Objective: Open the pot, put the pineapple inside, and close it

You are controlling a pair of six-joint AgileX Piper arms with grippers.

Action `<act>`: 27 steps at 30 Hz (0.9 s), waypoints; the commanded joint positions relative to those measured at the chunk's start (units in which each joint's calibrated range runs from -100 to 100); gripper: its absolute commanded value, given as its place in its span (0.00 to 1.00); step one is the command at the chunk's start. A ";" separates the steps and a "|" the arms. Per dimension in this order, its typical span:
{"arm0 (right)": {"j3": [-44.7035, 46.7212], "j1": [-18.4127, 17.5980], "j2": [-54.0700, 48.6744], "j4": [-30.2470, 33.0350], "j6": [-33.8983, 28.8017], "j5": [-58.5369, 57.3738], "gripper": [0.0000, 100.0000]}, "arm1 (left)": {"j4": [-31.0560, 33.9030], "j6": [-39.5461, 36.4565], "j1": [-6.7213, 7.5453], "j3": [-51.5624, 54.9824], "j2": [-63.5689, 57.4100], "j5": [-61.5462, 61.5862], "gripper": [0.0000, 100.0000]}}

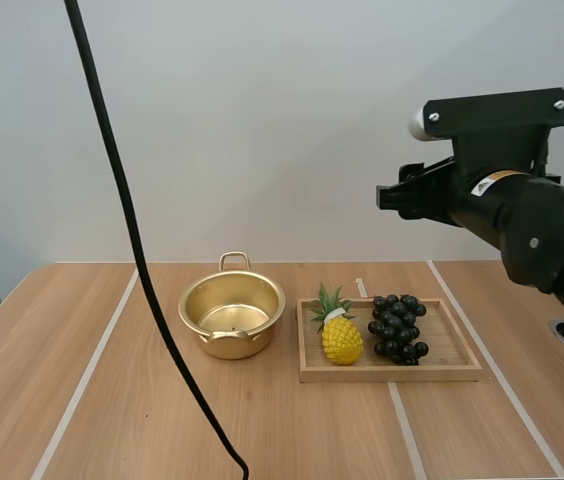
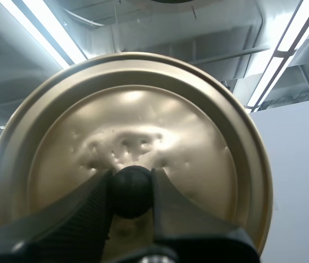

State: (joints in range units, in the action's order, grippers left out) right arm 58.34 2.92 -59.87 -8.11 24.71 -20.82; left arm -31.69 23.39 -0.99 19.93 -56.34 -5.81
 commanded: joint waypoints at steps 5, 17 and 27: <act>-1.20 -2.63 12.93 -0.73 3.90 -13.46 1.00 | -0.16 -0.51 -0.07 -0.31 -0.28 0.25 0.00; -3.45 -12.08 24.95 -2.73 8.07 -27.38 1.00 | 1.11 2.98 -0.07 -0.31 -0.28 3.58 0.00; -3.45 -12.15 28.82 -2.73 8.07 -26.29 1.00 | 1.11 2.98 -0.07 -0.31 -0.28 3.58 0.00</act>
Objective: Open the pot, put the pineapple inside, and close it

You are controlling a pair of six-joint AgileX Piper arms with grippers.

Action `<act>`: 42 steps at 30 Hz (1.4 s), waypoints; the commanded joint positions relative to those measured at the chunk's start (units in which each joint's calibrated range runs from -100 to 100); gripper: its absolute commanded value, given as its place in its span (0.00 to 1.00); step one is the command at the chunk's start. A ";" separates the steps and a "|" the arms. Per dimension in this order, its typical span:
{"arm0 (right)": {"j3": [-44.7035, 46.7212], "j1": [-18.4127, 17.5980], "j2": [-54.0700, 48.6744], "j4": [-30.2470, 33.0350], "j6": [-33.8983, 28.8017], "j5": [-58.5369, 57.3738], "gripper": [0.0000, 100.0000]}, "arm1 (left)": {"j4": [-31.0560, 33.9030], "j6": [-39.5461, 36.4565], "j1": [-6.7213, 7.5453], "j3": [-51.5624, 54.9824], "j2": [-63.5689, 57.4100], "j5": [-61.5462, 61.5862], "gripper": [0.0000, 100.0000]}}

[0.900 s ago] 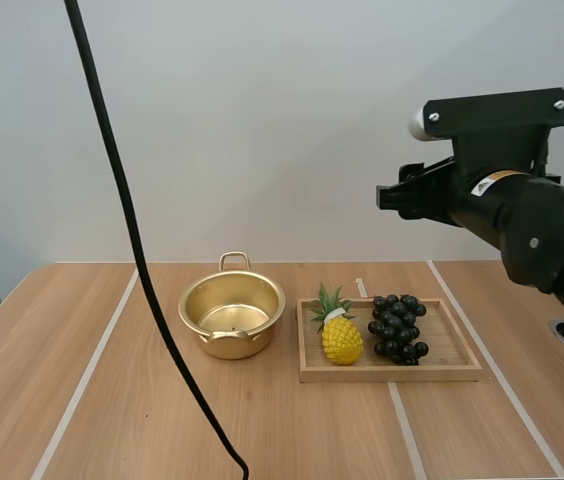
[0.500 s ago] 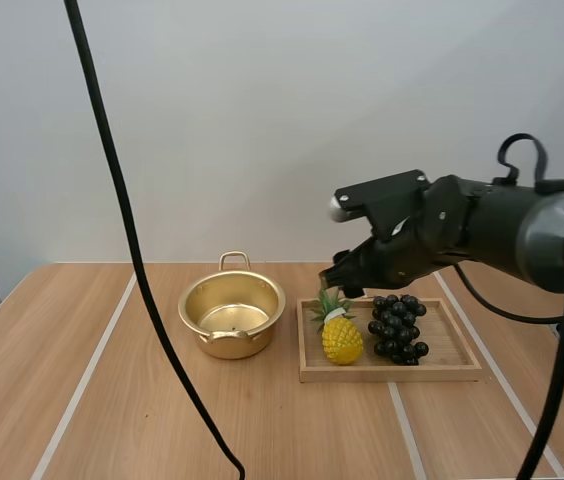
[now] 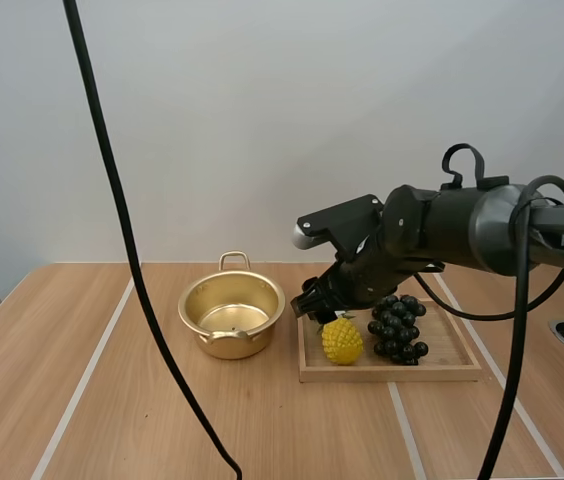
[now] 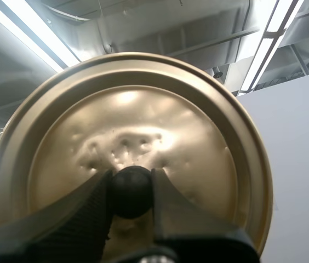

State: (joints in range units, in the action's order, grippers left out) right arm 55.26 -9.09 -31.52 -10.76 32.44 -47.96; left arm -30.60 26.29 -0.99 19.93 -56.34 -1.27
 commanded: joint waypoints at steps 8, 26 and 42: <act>-0.38 -0.14 4.07 -0.07 0.14 2.83 1.00 | 0.02 0.08 -0.07 -0.31 -0.28 -0.96 0.00; -0.38 1.69 6.22 3.59 -7.84 1.60 1.00 | 0.02 0.10 -0.07 -0.31 -0.28 -2.54 0.00; 1.63 1.69 10.31 3.48 -7.60 2.41 1.00 | -0.37 0.10 -0.07 -0.31 -0.28 -2.43 0.00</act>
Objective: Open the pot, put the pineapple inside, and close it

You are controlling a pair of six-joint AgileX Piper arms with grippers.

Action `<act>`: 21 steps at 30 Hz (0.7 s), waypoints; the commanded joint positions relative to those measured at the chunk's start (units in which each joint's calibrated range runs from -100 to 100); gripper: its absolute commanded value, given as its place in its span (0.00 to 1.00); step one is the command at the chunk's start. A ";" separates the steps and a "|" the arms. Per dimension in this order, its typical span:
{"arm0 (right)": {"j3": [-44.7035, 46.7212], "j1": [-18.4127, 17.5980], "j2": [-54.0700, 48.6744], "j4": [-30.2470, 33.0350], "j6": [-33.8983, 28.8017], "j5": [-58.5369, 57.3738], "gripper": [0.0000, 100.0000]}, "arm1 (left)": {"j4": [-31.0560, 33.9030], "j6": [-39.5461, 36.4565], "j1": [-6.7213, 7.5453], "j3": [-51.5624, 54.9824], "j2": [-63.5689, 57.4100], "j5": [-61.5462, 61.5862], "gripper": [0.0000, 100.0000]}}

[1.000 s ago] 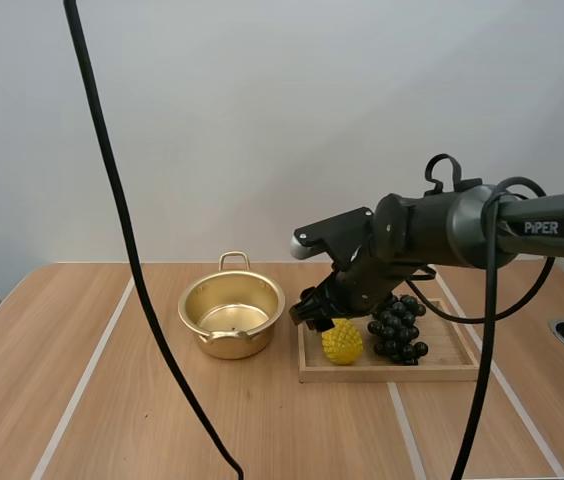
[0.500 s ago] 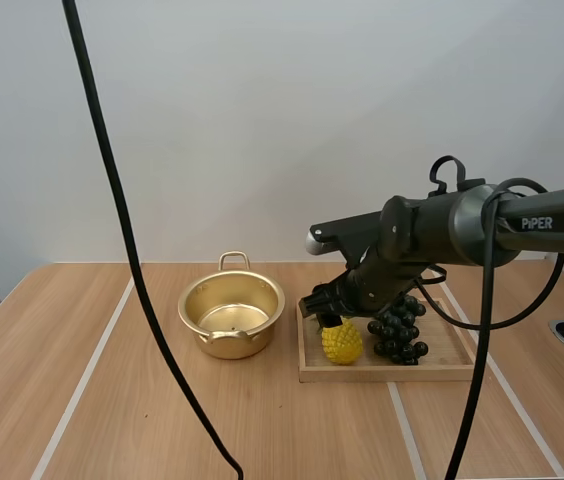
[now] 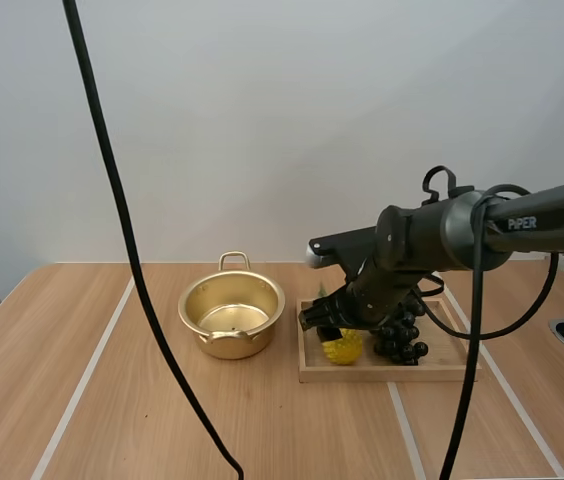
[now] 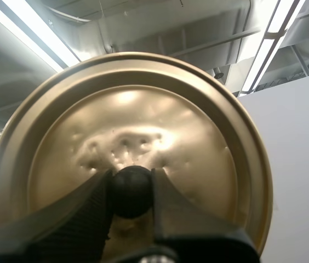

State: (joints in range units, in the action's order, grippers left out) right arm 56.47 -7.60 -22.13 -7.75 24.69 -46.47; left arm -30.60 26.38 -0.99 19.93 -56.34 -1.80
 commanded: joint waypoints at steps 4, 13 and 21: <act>0.42 0.19 3.63 0.71 0.25 2.41 1.00 | -0.37 0.00 -0.07 -0.31 -0.28 -1.90 0.00; 0.42 0.19 5.03 0.74 0.25 7.86 1.00 | -0.37 0.00 -0.07 -0.31 -0.28 -1.90 0.00; 0.42 0.19 5.03 0.84 0.25 12.06 1.00 | -0.37 0.00 -0.07 -0.31 -0.28 -1.90 0.00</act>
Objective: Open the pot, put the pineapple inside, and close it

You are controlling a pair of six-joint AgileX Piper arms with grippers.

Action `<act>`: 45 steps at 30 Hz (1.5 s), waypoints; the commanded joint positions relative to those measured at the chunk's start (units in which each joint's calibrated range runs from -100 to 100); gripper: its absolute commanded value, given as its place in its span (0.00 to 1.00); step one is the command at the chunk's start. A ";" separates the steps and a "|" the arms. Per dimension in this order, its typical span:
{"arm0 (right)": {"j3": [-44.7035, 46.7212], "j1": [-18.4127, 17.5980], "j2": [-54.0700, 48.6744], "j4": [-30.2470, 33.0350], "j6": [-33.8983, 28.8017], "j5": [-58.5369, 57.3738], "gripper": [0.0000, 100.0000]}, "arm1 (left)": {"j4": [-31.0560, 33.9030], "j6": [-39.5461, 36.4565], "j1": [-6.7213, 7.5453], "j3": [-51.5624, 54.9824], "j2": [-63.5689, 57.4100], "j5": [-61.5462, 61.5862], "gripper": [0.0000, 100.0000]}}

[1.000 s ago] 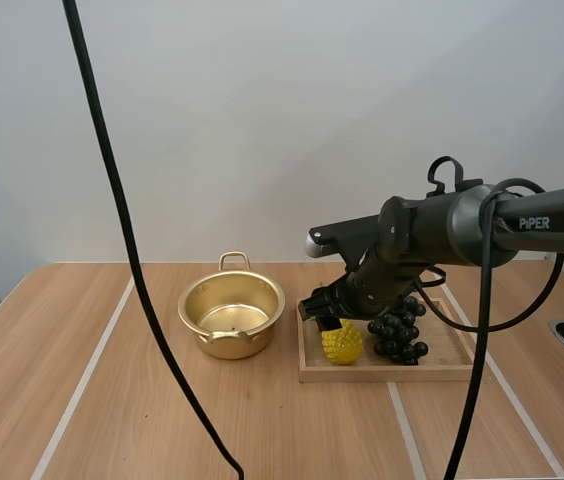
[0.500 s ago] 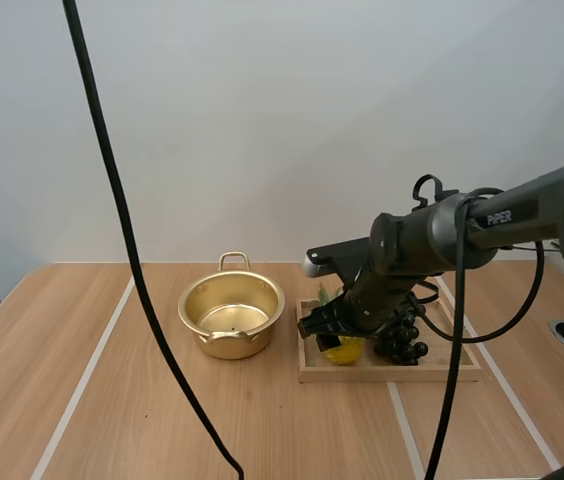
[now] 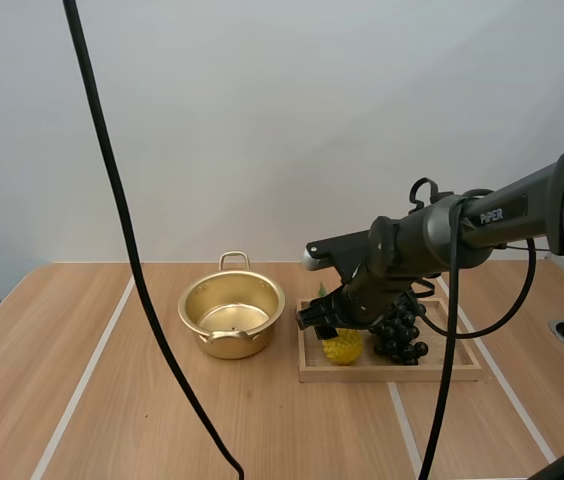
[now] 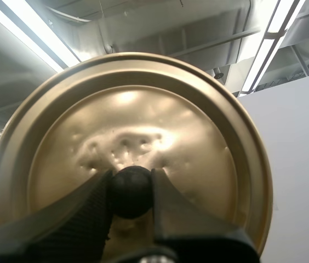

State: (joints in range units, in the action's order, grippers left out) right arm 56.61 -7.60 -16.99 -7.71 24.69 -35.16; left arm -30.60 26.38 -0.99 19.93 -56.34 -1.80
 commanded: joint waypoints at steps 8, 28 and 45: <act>0.28 0.19 2.18 0.80 0.69 1.51 1.00 | -0.36 -0.18 -0.07 -0.31 -0.28 -1.90 0.00; 0.00 0.19 6.33 -0.14 7.73 6.14 0.58 | -0.36 -0.19 -0.07 -0.31 -0.28 0.19 0.00; -2.39 0.19 1.71 -1.45 8.07 2.91 0.00 | -0.36 -0.19 -0.07 -0.31 -0.28 1.23 0.00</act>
State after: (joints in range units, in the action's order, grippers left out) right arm 55.95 -7.60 -12.20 -9.39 32.35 -31.20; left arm -30.60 26.38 -0.99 19.93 -56.34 0.00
